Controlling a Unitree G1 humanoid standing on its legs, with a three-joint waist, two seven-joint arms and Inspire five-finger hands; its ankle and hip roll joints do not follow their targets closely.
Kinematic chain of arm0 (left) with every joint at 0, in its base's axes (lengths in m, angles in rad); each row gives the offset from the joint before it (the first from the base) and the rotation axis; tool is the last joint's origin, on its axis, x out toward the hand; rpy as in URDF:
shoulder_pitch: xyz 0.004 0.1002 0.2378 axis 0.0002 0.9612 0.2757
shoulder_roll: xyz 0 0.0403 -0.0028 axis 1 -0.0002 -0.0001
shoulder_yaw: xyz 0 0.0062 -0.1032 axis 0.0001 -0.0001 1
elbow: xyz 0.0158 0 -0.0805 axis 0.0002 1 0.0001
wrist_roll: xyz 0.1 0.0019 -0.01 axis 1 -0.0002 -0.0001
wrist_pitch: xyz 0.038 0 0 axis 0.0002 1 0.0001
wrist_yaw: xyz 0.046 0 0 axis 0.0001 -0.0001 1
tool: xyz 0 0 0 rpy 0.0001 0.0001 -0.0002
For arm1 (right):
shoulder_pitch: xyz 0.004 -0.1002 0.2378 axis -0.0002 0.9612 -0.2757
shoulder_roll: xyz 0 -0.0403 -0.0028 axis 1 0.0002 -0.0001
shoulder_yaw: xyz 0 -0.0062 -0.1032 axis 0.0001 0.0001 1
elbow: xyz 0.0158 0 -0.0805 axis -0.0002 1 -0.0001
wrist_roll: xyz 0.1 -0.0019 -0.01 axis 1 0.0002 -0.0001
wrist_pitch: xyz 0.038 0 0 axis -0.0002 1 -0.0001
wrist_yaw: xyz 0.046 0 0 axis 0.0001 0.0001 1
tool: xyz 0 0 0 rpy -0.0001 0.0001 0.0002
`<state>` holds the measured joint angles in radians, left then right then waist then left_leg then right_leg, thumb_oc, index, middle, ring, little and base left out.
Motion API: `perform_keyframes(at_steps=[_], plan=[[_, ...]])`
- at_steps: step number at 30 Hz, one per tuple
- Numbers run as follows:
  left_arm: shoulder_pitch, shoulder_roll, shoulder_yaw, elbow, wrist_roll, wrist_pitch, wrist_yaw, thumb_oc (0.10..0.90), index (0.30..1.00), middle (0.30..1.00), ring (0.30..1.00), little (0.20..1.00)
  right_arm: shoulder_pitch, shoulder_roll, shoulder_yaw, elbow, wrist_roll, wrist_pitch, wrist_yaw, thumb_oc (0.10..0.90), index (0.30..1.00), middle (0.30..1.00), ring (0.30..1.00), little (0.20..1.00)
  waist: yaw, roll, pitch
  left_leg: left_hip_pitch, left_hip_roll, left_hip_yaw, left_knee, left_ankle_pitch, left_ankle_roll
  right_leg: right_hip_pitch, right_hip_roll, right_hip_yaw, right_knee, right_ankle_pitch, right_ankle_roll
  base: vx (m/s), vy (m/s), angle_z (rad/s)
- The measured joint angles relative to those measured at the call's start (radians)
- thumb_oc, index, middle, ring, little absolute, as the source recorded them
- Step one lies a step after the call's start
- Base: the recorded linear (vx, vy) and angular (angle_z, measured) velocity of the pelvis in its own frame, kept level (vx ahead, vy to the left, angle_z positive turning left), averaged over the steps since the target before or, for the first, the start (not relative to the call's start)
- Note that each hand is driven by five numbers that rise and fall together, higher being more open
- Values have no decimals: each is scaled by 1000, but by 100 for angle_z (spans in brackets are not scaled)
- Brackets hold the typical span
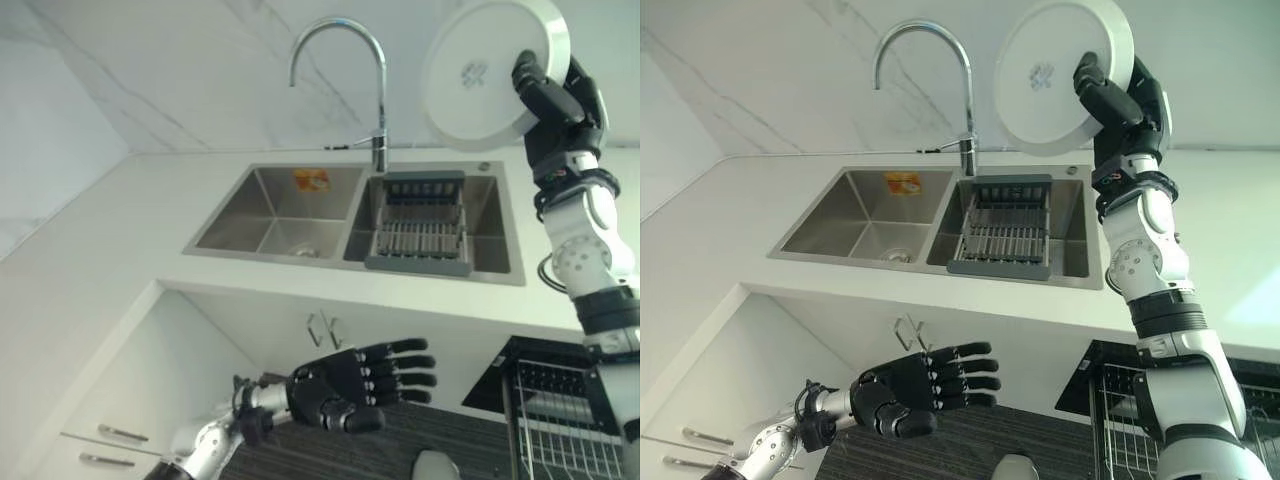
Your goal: Place the dishes in the dishwasher.
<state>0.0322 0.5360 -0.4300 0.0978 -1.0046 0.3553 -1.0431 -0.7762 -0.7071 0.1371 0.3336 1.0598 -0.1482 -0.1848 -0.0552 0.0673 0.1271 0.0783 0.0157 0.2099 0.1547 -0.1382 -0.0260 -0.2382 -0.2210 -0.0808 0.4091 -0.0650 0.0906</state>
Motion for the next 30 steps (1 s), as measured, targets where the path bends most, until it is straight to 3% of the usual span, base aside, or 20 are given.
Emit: perform_keyframes(at_steps=[2,3,5,7,8,9,10,11,12,15,16,17,18,20,22,24,25,27,30], plan=[[28,-18,-3,51,0,29,-50,800,900,900,900,900,51,16,-36,-49,-1,1,-6,400,300,300,300,300,-15,-9,6,-1,-20,17,3,-6,10,-19,-3,29,1,7,14,5,139,-23],[43,-38,-2,105,3,46,-78,800,900,900,900,900,126,51,-77,-157,-3,2,-30,400,300,300,300,300,-27,-9,6,-11,-29,20,15,-13,20,-33,-7,47,11,13,15,9,135,-33],[65,-93,0,232,82,65,-103,800,900,900,900,900,257,116,-98,-337,-57,5,-53,400,300,300,300,300,-60,-19,16,-16,-43,44,18,-23,35,-53,-10,76,6,26,25,33,163,-37],[73,-126,-8,327,149,73,-104,800,900,900,900,900,318,152,-94,-402,-112,5,-73,400,300,300,300,300,-93,-21,17,-13,-51,65,21,-29,42,-55,-8,92,-12,44,35,11,136,-44],[79,-156,-14,423,197,71,-104,800,900,900,900,900,350,180,-93,-409,-161,5,-82,400,300,300,300,300,-101,-21,19,-7,-50,98,22,-35,46,-58,-2,94,-50,81,35,-72,49,-85],[86,-165,-17,470,240,75,-103,800,900,900,900,900,364,195,-95,-409,-184,6,-95,400,300,300,300,300,-106,-19,22,-7,-40,133,27,-32,48,-59,-11,77,-85,107,31,-79,7,-98],[97,-168,-7,485,255,63,-106,800,900,900,900,900,375,206,-104,-408,-204,5,-112,400,300,300,300,300,-109,-46,39,-17,-46,169,45,-39,53,-65,-34,20,-122,122,28,-150,-72,-158],[86,-189,22,591,279,34,-105,800,900,900,900,900,387,260,-112,-410,-230,3,-120,400,300,300,300,300,-85,-44,57,-29,-3,249,66,-44,58,-71,-130,-212,-139,98,32,-189,-169,-136],[30,-194,48,657,303,28,-93,800,900,900,900,900,414,263,-110,-411,-250,0,-120,400,300,300,300,300,-81,-70,71,-39,10,254,79,-41,58,-53,-194,-213,-82,92,64,-217,-227,-112],[16,-212,110,763,286,-12,3,800,900,900,900,900,463,251,-116,-427,-334,-36,-117,400,300,300,300,300,-53,-61,72,-76,66,233,105,-22,36,42,-200,-122,-26,57,102,-144,-237,7],[4,-228,152,821,260,-79,82,800,900,900,900,900,483,247,-122,-460,-353,-50,-117,400,300,300,300,300,-28,-55,73,-105,99,219,124,-5,8,109,-201,-129,-56,12,99,-224,-491,16],[-63,-263,161,957,282,-182,221,800,900,900,900,900,481,251,-116,-499,-354,-51,-118,400,300,300,300,300,-17,-20,77,-142,146,175,133,27,-19,121,-123,-145,-93,4,100,-224,-533,1],[-85,-271,159,980,332,-222,277,800,900,900,900,900,481,251,-111,-521,-363,-51,-134,400,300,300,300,300,-14,-4,78,-143,158,136,107,48,-25,114,-91,-141,-96,3,84,-137,-457,-17],[-91,-283,149,998,404,-284,353,800,900,900,900,900,474,246,-112,-555,-428,-57,-167,400,300,300,300,300,-14,2,76,-142,188,125,69,76,-56,70,-48,-123,-82,-14,58,-39,-314,-46],[-84,-289,148,1001,442,-326,401,800,900,900,900,900,474,235,-118,-577,-477,-76,-197,400,300,300,300,300,-27,-5,74,-134,206,123,52,86,-81,46,-28,-116,-54,-31,37,-13,-370,-43],[-58,-315,230,993,472,-334,462,800,900,900,900,900,495,215,-154,-605,-508,-79,-217,400,300,300,300,300,-27,-9,65,-123,241,123,28,104,-106,25,-21,-128,-14,-48,35,17,-384,-23],[-39,-323,266,998,469,-346,487,800,900,900,900,900,508,214,-164,-630,-512,-81,-222,400,300,300,300,300,-26,-26,54,-124,245,129,30,109,-111,0,-25,-131,31,-71,24,33,-296,-12],[-20,-339,289,1016,471,-384,529,800,900,900,900,900,518,206,-165,-655,-522,-83,-224,400,300,300,300,300,-30,-32,30,-121,266,133,22,122,-128,-25,-14,-147,84,-104,7,14,-237,-7],[-11,-358,287,1045,510,-414,583,800,900,900,900,900,534,184,-174,-655,-528,-84,-228,400,300,300,300,300,-27,-27,-11,-100,294,138,1,148,-119,-36,26,-151,130,-146,-31,5,-221,-7]])
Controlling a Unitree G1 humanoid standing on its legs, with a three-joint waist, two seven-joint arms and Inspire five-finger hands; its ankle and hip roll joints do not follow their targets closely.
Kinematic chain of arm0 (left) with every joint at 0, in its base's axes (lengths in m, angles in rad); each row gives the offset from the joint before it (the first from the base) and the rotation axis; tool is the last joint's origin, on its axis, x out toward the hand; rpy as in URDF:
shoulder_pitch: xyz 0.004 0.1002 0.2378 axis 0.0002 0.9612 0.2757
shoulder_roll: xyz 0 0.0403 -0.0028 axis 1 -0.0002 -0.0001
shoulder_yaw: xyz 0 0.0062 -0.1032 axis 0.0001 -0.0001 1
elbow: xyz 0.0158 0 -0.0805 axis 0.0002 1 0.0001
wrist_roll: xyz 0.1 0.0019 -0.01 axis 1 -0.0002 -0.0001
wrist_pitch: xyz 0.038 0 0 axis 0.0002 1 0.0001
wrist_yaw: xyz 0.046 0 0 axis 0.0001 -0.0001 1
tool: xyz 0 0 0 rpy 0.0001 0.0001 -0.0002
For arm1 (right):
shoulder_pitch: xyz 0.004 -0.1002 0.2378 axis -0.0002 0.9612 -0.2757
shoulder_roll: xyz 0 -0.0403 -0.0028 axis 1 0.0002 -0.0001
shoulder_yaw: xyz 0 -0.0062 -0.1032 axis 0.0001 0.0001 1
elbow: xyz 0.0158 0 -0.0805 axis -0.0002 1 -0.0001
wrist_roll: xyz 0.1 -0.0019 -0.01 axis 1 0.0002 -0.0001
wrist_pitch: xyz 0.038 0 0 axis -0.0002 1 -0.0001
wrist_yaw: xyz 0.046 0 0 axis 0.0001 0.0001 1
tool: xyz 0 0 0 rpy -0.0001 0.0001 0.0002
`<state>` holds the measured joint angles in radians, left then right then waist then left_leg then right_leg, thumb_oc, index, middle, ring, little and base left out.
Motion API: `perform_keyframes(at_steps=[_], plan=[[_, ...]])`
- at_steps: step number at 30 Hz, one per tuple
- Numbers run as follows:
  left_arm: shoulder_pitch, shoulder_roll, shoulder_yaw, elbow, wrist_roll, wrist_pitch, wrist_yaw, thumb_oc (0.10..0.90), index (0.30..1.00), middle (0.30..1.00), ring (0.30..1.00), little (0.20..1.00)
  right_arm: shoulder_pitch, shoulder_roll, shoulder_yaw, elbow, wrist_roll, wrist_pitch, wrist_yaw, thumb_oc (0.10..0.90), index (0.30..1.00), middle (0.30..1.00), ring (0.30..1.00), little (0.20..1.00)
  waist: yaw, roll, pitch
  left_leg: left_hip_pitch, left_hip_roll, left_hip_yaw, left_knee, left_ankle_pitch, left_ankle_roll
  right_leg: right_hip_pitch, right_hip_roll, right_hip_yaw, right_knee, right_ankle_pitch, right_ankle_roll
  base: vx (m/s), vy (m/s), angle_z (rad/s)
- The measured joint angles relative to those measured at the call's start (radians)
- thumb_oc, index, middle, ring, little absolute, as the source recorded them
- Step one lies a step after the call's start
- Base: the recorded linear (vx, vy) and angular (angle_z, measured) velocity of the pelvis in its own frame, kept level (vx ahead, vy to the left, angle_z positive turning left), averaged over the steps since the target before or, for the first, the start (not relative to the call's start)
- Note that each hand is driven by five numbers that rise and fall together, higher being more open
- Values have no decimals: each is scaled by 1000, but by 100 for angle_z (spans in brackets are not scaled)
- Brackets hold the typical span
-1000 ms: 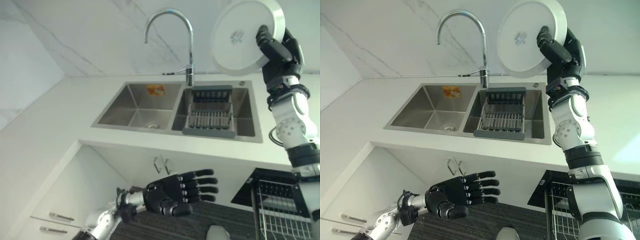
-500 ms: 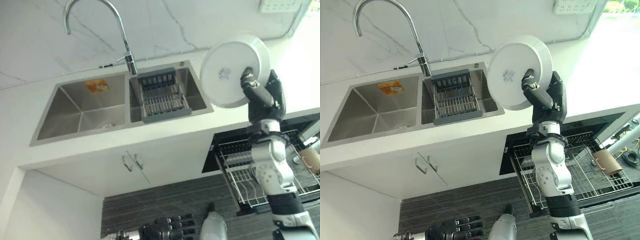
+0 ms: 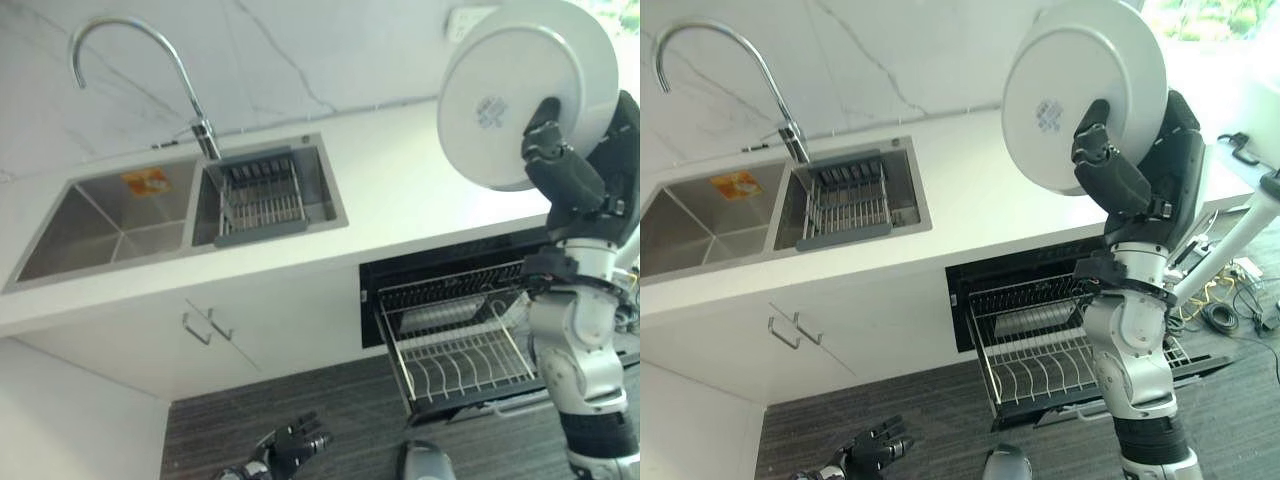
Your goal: Place the dishes in the dishwasher.
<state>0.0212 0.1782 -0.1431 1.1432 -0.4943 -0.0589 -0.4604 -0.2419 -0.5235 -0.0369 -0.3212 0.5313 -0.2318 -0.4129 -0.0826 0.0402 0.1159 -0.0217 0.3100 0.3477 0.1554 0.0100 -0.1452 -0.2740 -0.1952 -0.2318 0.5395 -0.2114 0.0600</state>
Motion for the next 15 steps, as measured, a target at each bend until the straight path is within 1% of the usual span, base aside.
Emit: perform_keyframes(at_steps=[1,2,3,4,5,6,7,8,9,11,13,14,15], plan=[[3,-4,0,6,2,-15,10,800,900,900,900,900,6,-3,-7,1,0,0,-3,400,300,300,300,300,1,1,-1,9,8,0,-5,8,-2,1,10,-3,11,-10,-8,-33,-170,-5],[6,-8,0,12,9,-32,21,800,900,900,900,900,14,-11,-9,6,0,-5,-4,400,300,300,300,300,-1,3,-4,10,20,-1,-3,20,-13,0,22,-1,19,-18,-15,-30,-119,-5],[6,-12,2,20,9,-44,24,800,900,900,900,900,23,-18,-9,6,0,-6,-5,400,300,300,300,300,-1,5,-7,10,24,-1,-4,29,-12,-2,26,-1,21,-20,-18,-14,-84,-5],[6,-16,2,22,13,-58,37,800,900,900,900,900,61,-29,-23,-4,-1,-9,7,400,300,300,300,300,0,7,-9,7,30,4,-4,40,-1,-4,30,-3,21,-23,-22,-15,-83,2],[10,-26,13,21,35,-65,48,800,900,900,900,900,135,-32,-49,-28,-1,-14,25,400,300,300,300,300,5,13,-12,5,35,7,-6,42,1,-2,33,-10,21,-27,-27,-38,-72,-3],[23,-38,28,22,39,-80,74,800,900,900,900,900,202,-34,-54,-16,-1,-13,43,400,300,300,300,300,-4,20,-17,9,37,14,-4,43,2,-3,36,-5,25,-30,-30,-76,-62,-3],[24,-40,29,38,44,-92,81,800,900,900,900,900,207,-39,-52,26,-27,-7,42,400,300,300,300,300,-19,25,-21,7,35,24,-4,43,1,-10,33,-1,26,-28,-29,-80,-34,-9],[23,-43,28,44,49,-97,83,800,900,900,900,900,211,-44,-55,42,-44,4,39,400,300,300,300,300,-26,23,-19,5,34,30,-5,44,0,-14,31,-1,26,-25,-28,-71,-1,-4],[23,-43,28,44,50,-97,87,800,900,900,900,900,230,-45,-58,44,-54,14,31,400,300,300,300,300,-26,27,-22,5,34,36,-6,44,0,-16,29,1,27,-24,-27,-42,25,1],[23,-45,31,43,69,-97,97,800,900,900,900,900,281,-44,-57,44,-67,16,36,400,300,300,300,300,-27,26,-21,3,31,36,-7,41,-1,-16,25,0,27,-23,-26,-38,43,5],[23,-56,37,46,78,-96,115,800,900,900,900,900,341,-40,-56,47,-140,28,36,400,300,300,300,300,-30,26,-21,4,18,38,-17,34,1,-18,12,1,27,-24,-27,-23,53,8],[23,-60,44,51,78,-94,123,800,900,900,900,900,358,-40,-55,53,-174,40,34,400,300,300,300,300,-33,30,-24,3,12,41,-17,30,-6,-20,6,3,27,-21,-23,-16,57,4],[24,-65,62,56,78,-93,124,800,900,900,900,900,374,-41,-54,66,-240,55,29,400,300,300,300,300,-36,31,-25,-1,3,44,-18,27,-8,-20,-5,7,26,-18,-17,-17,52,5]])
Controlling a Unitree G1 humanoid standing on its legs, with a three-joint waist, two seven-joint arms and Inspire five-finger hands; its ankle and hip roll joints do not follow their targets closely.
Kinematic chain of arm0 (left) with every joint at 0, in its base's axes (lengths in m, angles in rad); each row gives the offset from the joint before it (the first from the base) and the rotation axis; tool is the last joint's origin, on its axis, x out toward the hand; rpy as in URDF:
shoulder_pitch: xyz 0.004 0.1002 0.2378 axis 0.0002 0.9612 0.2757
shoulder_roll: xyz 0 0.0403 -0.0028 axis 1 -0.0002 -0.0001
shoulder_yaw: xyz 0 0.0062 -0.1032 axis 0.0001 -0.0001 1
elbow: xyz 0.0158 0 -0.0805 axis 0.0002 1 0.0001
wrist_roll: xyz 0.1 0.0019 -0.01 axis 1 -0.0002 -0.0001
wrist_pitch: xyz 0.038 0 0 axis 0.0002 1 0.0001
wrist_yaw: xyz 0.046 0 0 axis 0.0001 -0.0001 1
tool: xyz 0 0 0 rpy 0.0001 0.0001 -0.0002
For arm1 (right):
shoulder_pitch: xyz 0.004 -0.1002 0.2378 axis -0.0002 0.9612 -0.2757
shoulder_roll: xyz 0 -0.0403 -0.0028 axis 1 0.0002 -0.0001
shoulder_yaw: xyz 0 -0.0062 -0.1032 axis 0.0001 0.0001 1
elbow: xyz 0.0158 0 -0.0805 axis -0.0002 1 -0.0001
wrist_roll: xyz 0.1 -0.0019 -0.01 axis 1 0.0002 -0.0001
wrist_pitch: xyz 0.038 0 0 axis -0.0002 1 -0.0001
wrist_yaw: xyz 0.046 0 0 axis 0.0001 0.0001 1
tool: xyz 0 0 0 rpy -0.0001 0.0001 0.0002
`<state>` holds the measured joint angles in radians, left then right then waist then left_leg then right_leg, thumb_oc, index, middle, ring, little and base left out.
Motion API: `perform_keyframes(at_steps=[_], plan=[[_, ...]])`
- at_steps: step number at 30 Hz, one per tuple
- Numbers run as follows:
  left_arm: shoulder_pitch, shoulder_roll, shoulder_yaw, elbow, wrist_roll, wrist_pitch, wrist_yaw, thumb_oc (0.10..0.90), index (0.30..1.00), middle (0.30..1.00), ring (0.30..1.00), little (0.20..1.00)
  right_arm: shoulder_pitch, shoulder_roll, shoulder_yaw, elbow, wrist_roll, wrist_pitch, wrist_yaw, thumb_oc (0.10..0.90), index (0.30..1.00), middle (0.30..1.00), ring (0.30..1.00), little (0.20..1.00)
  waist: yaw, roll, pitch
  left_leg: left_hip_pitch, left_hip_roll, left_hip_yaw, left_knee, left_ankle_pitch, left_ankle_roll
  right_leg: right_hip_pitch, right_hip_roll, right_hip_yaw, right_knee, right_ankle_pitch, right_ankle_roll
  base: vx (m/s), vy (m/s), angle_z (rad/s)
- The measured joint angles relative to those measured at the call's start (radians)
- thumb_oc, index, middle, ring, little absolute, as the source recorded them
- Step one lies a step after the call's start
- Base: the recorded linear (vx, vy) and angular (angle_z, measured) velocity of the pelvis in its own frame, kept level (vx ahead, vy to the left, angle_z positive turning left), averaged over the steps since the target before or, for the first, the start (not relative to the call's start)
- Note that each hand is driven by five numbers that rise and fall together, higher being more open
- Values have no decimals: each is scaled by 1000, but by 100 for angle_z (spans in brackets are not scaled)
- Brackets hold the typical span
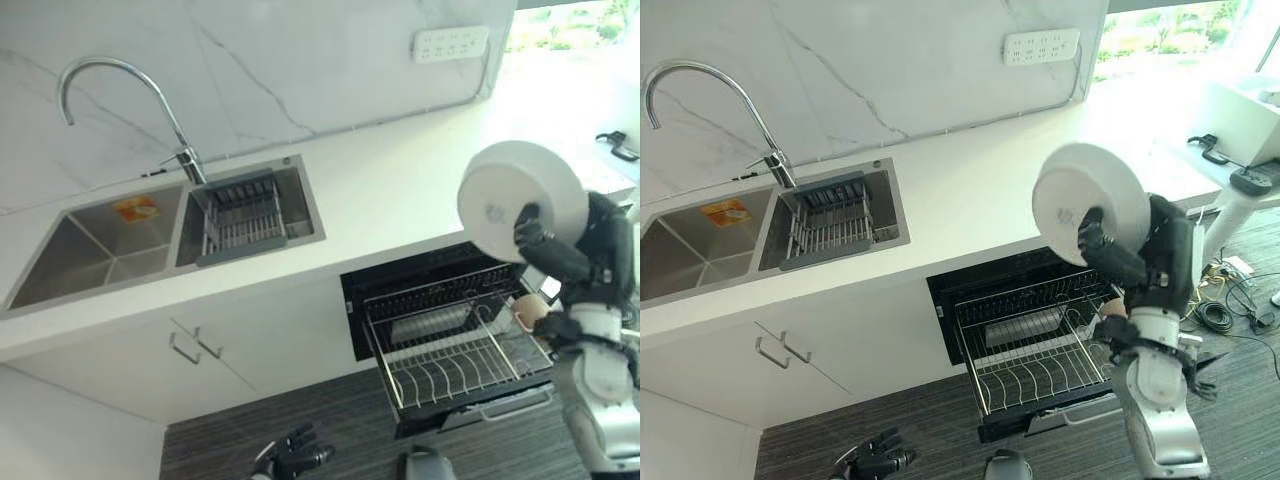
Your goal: Place the dishes in the dishwasher.
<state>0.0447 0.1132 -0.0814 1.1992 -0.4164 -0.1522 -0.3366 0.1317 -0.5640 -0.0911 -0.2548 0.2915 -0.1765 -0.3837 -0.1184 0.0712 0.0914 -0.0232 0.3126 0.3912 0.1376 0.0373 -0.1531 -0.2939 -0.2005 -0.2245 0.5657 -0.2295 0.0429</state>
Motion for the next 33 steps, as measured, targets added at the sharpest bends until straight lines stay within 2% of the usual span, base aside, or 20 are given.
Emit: perform_keyframes(at_steps=[4,5,6,7,8,11,15,19,20,21,26,29,33], plan=[[1,-4,19,2,0,3,-1,800,900,900,900,900,31,-6,1,37,-192,39,-9,400,300,300,300,300,-6,2,-2,-10,-19,-2,1,-3,-3,-1,-23,3,-6,13,20,-16,37,7],[2,-4,30,-2,0,10,-2,800,900,900,900,900,42,-21,5,45,-299,40,-8,400,300,300,300,300,-5,1,-2,-10,-22,-2,1,-3,-4,-1,-28,3,-8,17,24,-17,45,5],[2,-4,39,-5,0,19,-2,800,900,900,900,900,53,-53,13,47,-371,40,-5,400,300,300,300,300,-4,2,-2,-11,-24,-2,1,-3,-4,0,-30,2,-11,20,28,-14,49,4],[3,-2,47,-16,5,36,-3,800,900,900,900,900,65,-159,37,57,-554,46,-10,400,300,300,300,300,-1,1,-2,-12,-29,-3,-1,-3,-3,2,-34,1,-18,25,32,-9,46,8],[4,0,47,-22,11,43,-3,800,900,900,900,900,65,-243,48,79,-642,47,-10,400,300,300,300,300,1,0,-2,-12,-32,-8,0,-3,-3,8,-37,-2,-21,27,35,2,31,10],[9,5,46,-25,11,43,-5,800,900,900,900,900,51,-266,68,173,-762,57,-39,400,300,300,300,300,26,-14,-26,-13,-35,-12,-1,-6,1,13,-38,-7,-27,27,36,7,15,4],[12,18,46,-26,11,52,-15,800,900,900,900,900,53,-265,132,284,-803,79,-60,400,300,300,300,300,34,-20,-38,-16,-38,-20,-1,-8,3,23,-42,-17,-35,28,38,17,0,7],[12,27,47,-35,33,65,-24,800,900,900,900,900,59,-262,211,387,-876,93,-80,400,300,300,300,300,40,-16,-42,-29,-41,-35,1,-8,3,23,-47,-32,-36,27,40,22,-17,10],[12,29,45,-35,39,66,-24,800,900,900,900,900,44,-262,248,430,-878,93,-92,400,300,300,300,300,41,-15,-42,-30,-42,-37,0,-8,3,24,-48,-33,-36,27,40,42,-14,5],[8,42,18,-37,41,75,-24,800,900,900,900,900,-30,-253,340,588,-880,80,-136,400,300,300,300,300,43,-18,-44,-29,-42,-41,2,-8,3,28,-49,-35,-36,27,40,47,-11,7],[10,54,9,-52,41,93,-23,800,900,900,900,900,-47,-237,393,718,-878,111,-140,400,300,300,300,300,73,-5,-48,-35,-52,-53,1,-7,6,31,-62,-44,-35,27,42,30,-8,8],[12,74,4,-52,49,110,-24,800,900,900,900,900,-94,-179,417,843,-877,114,-161,400,300,300,300,300,87,-1,-49,-36,-53,-70,2,-6,8,46,-69,-61,-35,24,44,26,-13,15],[19,87,-7,-54,51,123,-22,800,900,900,900,900,-130,-167,452,902,-876,118,-166,400,300,300,300,300,109,17,-45,-47,-57,-81,1,-1,13,46,-80,-80,-35,25,45,20,-4,13]])
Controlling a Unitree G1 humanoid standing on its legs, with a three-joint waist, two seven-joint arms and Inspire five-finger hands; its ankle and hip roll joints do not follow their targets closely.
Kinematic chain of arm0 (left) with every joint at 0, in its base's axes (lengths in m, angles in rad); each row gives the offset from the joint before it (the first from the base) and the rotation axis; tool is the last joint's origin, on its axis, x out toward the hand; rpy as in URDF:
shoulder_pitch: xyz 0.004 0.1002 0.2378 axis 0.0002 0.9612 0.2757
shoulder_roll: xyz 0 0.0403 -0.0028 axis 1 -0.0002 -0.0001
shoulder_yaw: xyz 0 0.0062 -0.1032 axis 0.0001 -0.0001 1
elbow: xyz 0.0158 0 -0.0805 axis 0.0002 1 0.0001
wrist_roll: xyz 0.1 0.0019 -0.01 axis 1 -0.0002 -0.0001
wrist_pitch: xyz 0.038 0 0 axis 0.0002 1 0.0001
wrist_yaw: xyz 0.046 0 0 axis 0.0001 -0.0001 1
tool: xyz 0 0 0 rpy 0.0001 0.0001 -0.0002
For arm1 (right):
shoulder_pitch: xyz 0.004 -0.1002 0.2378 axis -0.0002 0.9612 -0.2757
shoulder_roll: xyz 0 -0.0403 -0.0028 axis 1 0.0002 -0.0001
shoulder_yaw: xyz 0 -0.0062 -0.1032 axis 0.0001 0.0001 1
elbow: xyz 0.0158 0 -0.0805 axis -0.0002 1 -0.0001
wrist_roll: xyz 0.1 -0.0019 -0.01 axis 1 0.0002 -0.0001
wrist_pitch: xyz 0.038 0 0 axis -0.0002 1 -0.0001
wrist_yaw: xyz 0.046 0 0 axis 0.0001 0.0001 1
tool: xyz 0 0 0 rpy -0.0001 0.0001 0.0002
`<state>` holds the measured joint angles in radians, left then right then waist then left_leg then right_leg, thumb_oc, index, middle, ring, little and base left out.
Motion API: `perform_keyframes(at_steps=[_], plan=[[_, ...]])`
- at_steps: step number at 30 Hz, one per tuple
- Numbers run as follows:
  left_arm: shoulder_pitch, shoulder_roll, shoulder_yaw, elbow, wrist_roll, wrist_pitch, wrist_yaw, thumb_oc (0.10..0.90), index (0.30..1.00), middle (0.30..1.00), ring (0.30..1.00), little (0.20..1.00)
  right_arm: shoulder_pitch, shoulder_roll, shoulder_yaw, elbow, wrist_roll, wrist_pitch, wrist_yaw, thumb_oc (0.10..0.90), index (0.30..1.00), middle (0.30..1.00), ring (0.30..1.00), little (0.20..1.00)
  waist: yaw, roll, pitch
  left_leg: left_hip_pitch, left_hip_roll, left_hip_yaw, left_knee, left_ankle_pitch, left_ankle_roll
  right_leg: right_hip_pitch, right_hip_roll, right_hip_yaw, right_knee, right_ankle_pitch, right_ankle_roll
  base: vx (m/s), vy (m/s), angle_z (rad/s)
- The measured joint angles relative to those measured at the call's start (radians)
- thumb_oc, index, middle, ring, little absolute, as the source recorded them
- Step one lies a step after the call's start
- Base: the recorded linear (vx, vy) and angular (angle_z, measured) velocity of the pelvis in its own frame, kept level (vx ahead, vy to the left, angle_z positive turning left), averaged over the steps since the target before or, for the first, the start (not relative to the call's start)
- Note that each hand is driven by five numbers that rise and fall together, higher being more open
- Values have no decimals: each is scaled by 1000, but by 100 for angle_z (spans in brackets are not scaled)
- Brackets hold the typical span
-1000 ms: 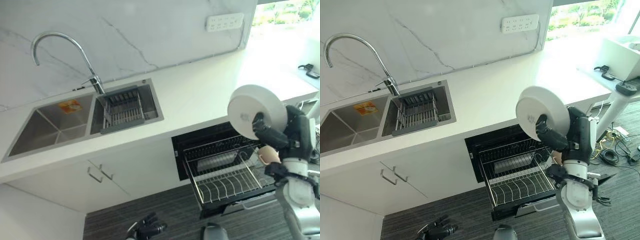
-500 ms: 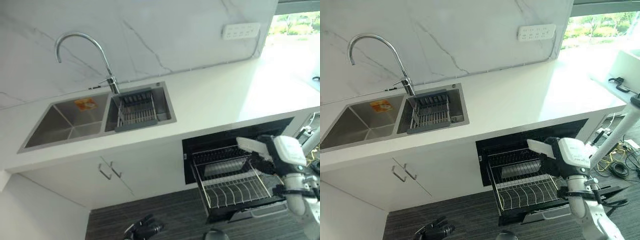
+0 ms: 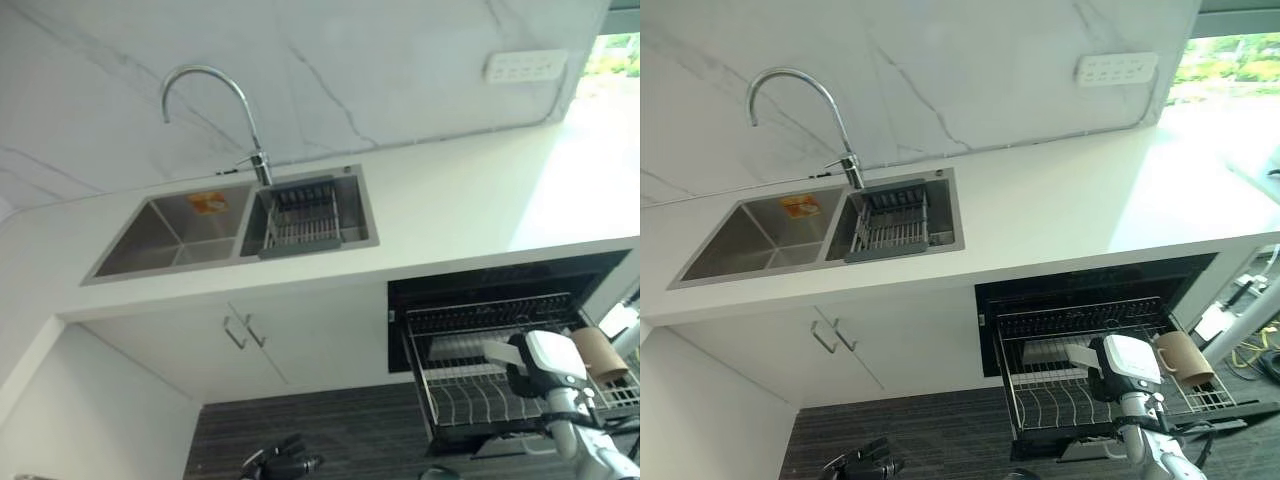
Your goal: Place the dishes in the dishwasher.
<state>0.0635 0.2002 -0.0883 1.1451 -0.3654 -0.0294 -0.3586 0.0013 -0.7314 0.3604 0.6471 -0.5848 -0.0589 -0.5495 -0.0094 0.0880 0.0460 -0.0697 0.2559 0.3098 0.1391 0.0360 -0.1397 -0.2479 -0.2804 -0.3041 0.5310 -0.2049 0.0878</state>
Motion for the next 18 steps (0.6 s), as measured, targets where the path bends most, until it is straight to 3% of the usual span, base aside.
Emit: perform_keyframes(at_steps=[6,9,14,18], plan=[[16,23,-46,-12,24,0,3,800,900,900,900,900,-104,9,26,188,60,26,-28,400,300,300,300,300,54,29,7,-5,-19,-19,-3,1,2,11,-22,-11,3,-7,9,27,10,13],[16,23,-46,-24,18,-1,8,800,900,900,900,900,-137,4,18,194,88,48,-33,400,300,300,300,300,60,42,16,-9,-30,-22,-3,1,5,11,-32,-12,4,-7,15,1,41,6],[22,19,-78,-31,17,11,34,800,900,900,900,900,-232,-13,18,274,118,74,-50,400,300,300,300,300,68,107,55,-29,-55,-41,1,11,9,-2,-63,-24,15,-12,26,-41,54,15],[28,8,-84,-43,-23,23,32,800,900,900,900,900,-283,-19,18,337,127,78,-46,400,300,300,300,300,74,129,73,-50,-70,-49,-1,22,13,-22,-75,-30,28,-15,29,-14,53,10]])
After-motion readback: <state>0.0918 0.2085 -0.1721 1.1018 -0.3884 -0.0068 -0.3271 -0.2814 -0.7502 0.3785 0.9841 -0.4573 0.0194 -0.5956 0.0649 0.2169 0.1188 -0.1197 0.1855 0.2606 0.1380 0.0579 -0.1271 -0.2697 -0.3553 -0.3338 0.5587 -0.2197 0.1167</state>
